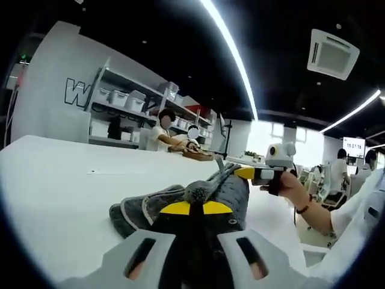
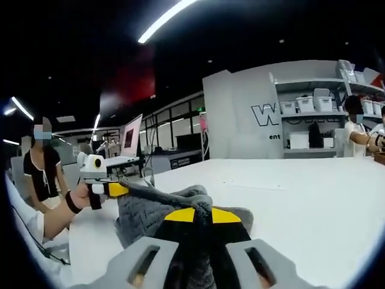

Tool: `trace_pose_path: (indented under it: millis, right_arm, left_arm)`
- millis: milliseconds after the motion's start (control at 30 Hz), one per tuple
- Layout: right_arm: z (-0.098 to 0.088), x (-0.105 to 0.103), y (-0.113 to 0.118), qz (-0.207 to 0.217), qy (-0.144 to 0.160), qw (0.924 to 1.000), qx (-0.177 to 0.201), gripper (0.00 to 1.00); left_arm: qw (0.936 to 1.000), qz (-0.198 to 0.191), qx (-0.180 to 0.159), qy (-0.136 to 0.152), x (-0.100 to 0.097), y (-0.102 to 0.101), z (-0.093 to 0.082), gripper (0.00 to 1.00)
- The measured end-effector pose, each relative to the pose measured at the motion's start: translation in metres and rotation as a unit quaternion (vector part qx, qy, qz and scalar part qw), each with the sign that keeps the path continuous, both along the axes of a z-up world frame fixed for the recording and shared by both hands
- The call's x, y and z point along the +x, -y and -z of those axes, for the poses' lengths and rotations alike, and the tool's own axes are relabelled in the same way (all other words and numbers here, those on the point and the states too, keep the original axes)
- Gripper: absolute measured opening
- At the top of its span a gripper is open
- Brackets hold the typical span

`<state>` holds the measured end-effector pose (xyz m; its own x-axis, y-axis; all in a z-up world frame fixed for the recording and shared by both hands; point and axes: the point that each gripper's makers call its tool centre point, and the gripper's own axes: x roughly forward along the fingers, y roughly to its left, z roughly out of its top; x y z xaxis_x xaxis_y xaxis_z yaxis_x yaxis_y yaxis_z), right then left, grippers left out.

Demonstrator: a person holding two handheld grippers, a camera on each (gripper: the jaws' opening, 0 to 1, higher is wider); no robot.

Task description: Open the folded towel by lifting each exposed corner and separating the folded layers until the towel lies flat within the target outline without major curled edges

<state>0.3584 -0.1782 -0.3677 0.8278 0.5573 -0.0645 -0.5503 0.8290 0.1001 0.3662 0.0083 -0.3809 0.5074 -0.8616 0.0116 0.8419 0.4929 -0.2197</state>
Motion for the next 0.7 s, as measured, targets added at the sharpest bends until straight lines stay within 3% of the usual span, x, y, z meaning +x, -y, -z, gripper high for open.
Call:
trace_pose_path:
  millis: [333, 700]
  right_arm:
    - [0.001, -0.009, 0.000, -0.001, 0.001, 1.0000, 0.003, 0.00]
    - [0.004, -0.022, -0.003, -0.009, 0.004, 0.9999, 0.008, 0.00]
  left_arm:
    - [0.9999, 0.009, -0.010, 0.001, -0.008, 0.002, -0.004, 0.01]
    - [0.9998, 0.014, -0.012, 0.008, -0.036, 0.010, 0.002, 0.01]
